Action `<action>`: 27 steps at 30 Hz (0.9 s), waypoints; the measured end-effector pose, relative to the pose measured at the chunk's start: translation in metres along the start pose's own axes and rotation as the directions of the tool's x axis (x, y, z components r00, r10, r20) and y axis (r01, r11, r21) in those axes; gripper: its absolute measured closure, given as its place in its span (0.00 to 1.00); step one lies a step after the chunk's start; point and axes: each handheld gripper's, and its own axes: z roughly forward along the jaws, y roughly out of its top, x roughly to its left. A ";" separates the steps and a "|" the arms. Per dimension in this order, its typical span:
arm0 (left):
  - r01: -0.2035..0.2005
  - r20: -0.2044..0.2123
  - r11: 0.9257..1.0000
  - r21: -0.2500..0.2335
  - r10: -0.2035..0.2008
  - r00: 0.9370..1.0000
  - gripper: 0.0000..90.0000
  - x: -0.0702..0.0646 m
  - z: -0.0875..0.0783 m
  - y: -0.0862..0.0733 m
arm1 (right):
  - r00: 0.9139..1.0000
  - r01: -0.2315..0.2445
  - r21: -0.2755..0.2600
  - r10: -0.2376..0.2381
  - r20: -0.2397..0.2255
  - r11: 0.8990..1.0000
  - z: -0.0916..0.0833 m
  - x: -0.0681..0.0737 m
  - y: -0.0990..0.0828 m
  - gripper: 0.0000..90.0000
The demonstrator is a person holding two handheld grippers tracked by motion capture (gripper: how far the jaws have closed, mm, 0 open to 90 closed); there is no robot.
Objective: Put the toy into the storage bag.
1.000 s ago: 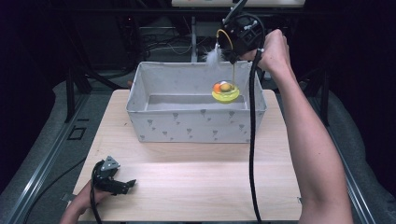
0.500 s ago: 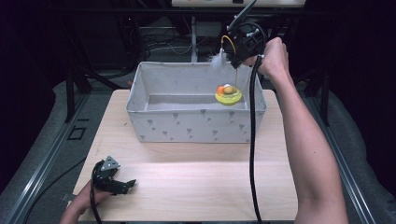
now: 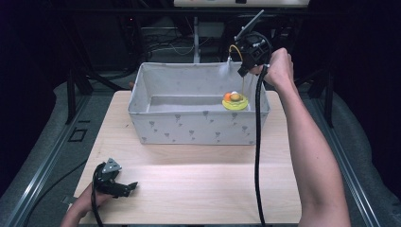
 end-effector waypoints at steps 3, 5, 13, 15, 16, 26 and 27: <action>-0.003 0.000 1.000 0.001 0.003 1.000 0.00 0.000 0.000 0.000 | 1.000 -0.005 0.008 0.005 -0.002 1.000 0.004 -0.003 -0.003 0.98; 0.003 -0.001 1.000 -0.001 -0.003 1.000 0.00 0.000 0.000 0.000 | 1.000 -0.010 0.012 0.010 -0.002 1.000 0.007 -0.005 -0.006 0.98; 0.001 -0.001 1.000 -0.001 -0.001 1.000 0.00 0.000 0.000 0.000 | 1.000 -0.016 0.038 0.016 0.006 0.999 0.016 -0.010 -0.018 0.98; 0.001 0.005 1.000 0.007 -0.001 1.000 0.00 0.000 -0.001 0.000 | 1.000 -0.020 0.032 0.020 0.000 0.999 0.018 -0.011 -0.021 0.98; 0.001 0.000 1.000 0.000 -0.001 1.000 0.00 0.000 0.000 0.000 | 1.000 -0.022 0.036 0.022 0.001 0.999 0.018 -0.012 -0.023 0.98; 0.004 -0.001 1.000 -0.001 -0.004 1.000 0.00 0.000 0.000 0.000 | 0.999 -0.048 0.056 0.049 -0.007 0.997 0.028 -0.020 -0.043 0.98; 0.004 -0.001 1.000 -0.001 -0.004 1.000 0.00 0.000 0.000 0.000 | 0.999 -0.048 0.056 0.049 -0.007 0.997 0.028 -0.020 -0.043 0.98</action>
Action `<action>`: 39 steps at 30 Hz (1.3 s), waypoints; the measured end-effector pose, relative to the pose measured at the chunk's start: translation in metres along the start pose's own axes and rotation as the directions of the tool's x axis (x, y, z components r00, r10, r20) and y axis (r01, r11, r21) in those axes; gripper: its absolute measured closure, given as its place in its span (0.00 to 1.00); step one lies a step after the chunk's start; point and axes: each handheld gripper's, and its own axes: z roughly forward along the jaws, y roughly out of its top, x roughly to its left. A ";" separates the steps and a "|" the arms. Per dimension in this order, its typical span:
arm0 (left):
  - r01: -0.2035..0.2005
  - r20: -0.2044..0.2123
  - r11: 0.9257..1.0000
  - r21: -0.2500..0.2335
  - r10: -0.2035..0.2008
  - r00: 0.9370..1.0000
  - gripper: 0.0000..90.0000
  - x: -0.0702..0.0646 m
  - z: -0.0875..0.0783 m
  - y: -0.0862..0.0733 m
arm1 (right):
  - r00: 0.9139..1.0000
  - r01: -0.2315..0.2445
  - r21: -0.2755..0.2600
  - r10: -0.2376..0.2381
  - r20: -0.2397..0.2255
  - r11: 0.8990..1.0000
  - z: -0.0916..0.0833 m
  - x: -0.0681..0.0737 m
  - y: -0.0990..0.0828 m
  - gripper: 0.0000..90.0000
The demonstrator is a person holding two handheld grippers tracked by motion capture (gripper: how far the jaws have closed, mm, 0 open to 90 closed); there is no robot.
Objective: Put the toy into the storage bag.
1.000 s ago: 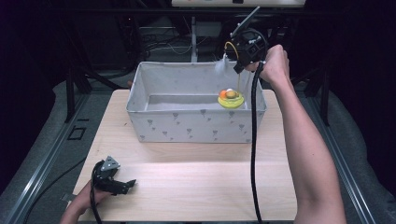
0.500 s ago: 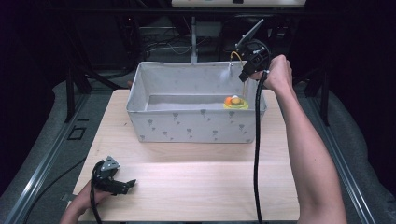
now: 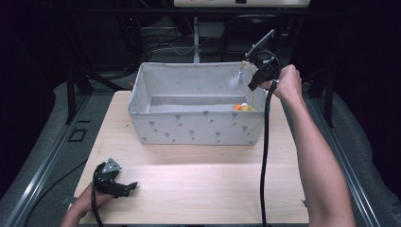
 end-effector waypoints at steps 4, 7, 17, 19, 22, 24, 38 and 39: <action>0.000 0.000 1.000 0.000 0.000 1.000 0.00 0.000 0.000 0.000 | 1.000 0.001 0.013 -0.001 0.010 1.000 0.003 -0.003 -0.007 0.98; 0.000 -0.001 1.000 0.000 0.000 1.000 0.00 0.000 0.000 0.000 | 1.000 -0.001 0.029 0.001 0.015 1.000 0.007 -0.005 -0.010 0.98; 0.000 -0.001 1.000 0.000 0.000 1.000 0.00 0.000 0.000 0.000 | 1.000 -0.024 0.053 0.024 0.006 0.998 0.026 -0.008 -0.023 0.98; 0.001 -0.001 1.000 0.000 -0.001 1.000 0.00 0.000 0.000 0.000 | 1.000 -0.025 0.059 0.025 0.001 0.998 0.029 -0.009 -0.025 0.98; 0.001 -0.001 1.000 0.000 -0.001 1.000 0.00 0.000 0.000 0.000 | 1.000 -0.028 0.064 0.028 -0.001 0.998 0.033 -0.009 -0.027 0.98; 0.001 -0.001 1.000 0.000 -0.001 1.000 0.00 0.000 0.000 0.000 | 0.999 -0.034 0.070 0.034 -0.003 0.997 0.035 -0.010 -0.029 0.98; -0.004 0.000 1.000 0.001 0.004 1.000 0.00 0.000 0.000 0.000 | 1.000 -0.010 0.125 0.012 -0.017 0.992 0.053 -0.008 -0.027 0.98; -0.006 0.000 1.000 0.001 0.006 1.000 0.00 0.000 0.000 0.000 | 1.000 -0.011 0.128 0.014 -0.021 0.992 0.056 -0.007 -0.027 0.98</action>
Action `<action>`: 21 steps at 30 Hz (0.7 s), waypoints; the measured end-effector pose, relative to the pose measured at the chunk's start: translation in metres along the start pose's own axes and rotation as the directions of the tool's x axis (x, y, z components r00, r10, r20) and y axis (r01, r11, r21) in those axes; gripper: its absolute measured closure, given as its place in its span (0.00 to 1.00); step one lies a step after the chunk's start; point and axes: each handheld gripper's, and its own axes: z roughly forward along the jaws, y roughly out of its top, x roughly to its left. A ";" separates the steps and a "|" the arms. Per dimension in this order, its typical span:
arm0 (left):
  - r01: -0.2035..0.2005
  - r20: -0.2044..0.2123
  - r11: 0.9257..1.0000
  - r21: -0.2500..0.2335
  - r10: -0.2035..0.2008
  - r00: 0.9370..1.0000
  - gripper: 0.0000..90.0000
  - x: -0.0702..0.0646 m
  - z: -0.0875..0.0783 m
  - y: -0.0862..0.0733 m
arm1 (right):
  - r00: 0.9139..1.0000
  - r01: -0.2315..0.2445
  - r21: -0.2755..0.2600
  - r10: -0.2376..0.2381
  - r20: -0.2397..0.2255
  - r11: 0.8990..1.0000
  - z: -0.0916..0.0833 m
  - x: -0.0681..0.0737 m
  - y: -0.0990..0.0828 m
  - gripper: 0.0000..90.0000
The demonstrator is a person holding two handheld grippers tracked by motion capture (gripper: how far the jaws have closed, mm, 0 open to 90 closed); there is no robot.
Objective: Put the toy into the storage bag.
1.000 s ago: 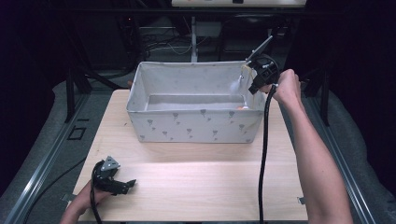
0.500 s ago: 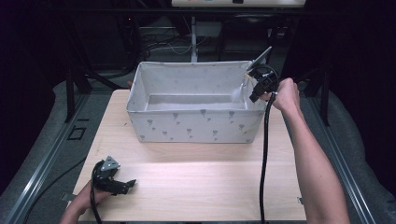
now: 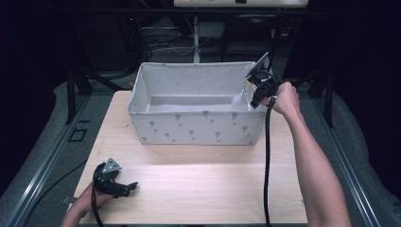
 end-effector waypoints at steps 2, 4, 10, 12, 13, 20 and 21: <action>0.004 0.000 1.000 -0.001 -0.004 1.000 0.00 0.000 0.000 0.000 | 1.000 0.009 0.018 -0.009 0.001 1.000 0.001 0.000 0.001 0.98; 0.004 0.000 1.000 0.000 -0.004 1.000 0.00 0.000 0.000 0.000 | 1.000 0.010 0.024 -0.010 -0.003 1.000 0.003 0.001 0.002 0.98; 0.004 -0.001 1.000 0.000 -0.004 1.000 0.00 -0.001 0.000 0.000 | 1.000 0.026 0.057 -0.027 0.009 0.998 0.013 0.004 0.007 0.98; 0.006 0.000 1.000 -0.001 -0.006 1.000 0.00 -0.001 0.000 0.000 | 0.999 0.037 0.077 -0.037 0.009 0.996 0.016 0.005 0.008 0.98; 0.006 0.001 1.000 -0.002 -0.006 1.000 0.00 -0.001 0.000 0.000 | 0.999 0.035 0.085 -0.036 0.012 0.996 0.018 0.005 0.009 0.98; 0.001 0.005 1.000 0.005 -0.001 1.000 0.00 0.000 0.000 0.000 | 1.000 0.018 0.113 -0.018 0.002 0.993 0.023 0.001 0.008 0.97; 0.004 0.001 1.000 -0.002 -0.004 1.000 0.00 0.000 0.000 0.000 | 1.000 0.009 0.117 -0.008 -0.008 0.993 0.022 0.000 0.008 0.97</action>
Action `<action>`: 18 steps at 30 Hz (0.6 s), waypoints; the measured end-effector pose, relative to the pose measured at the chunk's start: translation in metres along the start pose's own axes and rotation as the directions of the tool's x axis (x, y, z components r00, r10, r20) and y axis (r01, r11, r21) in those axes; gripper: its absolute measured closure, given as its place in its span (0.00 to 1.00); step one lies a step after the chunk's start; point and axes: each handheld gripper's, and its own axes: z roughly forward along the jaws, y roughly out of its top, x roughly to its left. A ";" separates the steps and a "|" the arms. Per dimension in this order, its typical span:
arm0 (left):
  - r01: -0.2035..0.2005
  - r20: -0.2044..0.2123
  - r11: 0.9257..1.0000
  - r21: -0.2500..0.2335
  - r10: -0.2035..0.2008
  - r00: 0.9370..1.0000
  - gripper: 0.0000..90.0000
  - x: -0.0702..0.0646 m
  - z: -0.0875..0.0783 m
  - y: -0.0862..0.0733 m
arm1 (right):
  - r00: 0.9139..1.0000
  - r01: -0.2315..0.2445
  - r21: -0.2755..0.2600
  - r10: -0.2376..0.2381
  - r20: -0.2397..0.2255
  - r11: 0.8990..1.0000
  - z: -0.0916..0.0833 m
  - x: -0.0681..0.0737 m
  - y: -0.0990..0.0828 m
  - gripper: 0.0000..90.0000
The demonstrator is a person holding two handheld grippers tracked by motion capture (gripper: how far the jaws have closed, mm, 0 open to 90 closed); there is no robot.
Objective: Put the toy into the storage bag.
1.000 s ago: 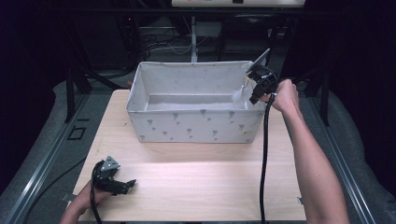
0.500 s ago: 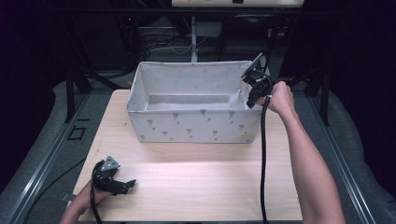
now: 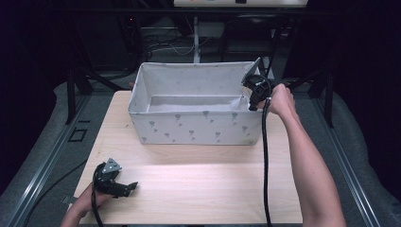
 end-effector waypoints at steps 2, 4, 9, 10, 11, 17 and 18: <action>-0.001 0.004 1.000 0.007 0.001 1.000 0.00 0.000 -0.001 0.000 | 1.000 0.001 0.005 -0.001 0.000 1.000 -0.001 0.000 0.000 0.97; -0.002 0.003 1.000 0.006 0.002 1.000 0.00 0.000 -0.001 0.000 | 1.000 -0.006 -0.012 0.006 0.004 1.000 -0.007 0.000 -0.002 0.92; 0.003 -0.002 1.000 0.000 -0.003 1.000 0.00 0.000 0.000 0.000 | 1.000 -0.015 -0.084 0.015 -0.009 0.996 -0.024 0.001 -0.007 0.79; 0.003 -0.003 1.000 0.000 -0.003 1.000 0.00 0.000 0.000 0.000 | 1.000 -0.015 -0.090 0.014 -0.007 0.996 -0.029 0.002 -0.007 0.75; 0.004 -0.003 1.000 0.000 -0.004 1.000 0.00 -0.001 0.000 0.000 | 1.000 -0.019 -0.108 0.018 -0.007 0.994 -0.034 0.003 -0.008 0.71; 0.003 0.000 1.000 0.002 -0.003 1.000 0.00 0.000 0.000 0.000 | 1.000 -0.022 -0.185 0.018 -0.023 0.983 -0.055 0.009 -0.013 0.52; 0.003 0.000 1.000 0.002 -0.003 1.000 0.00 0.000 0.000 0.000 | 1.000 -0.021 -0.206 0.016 -0.025 0.978 -0.059 0.011 -0.014 0.46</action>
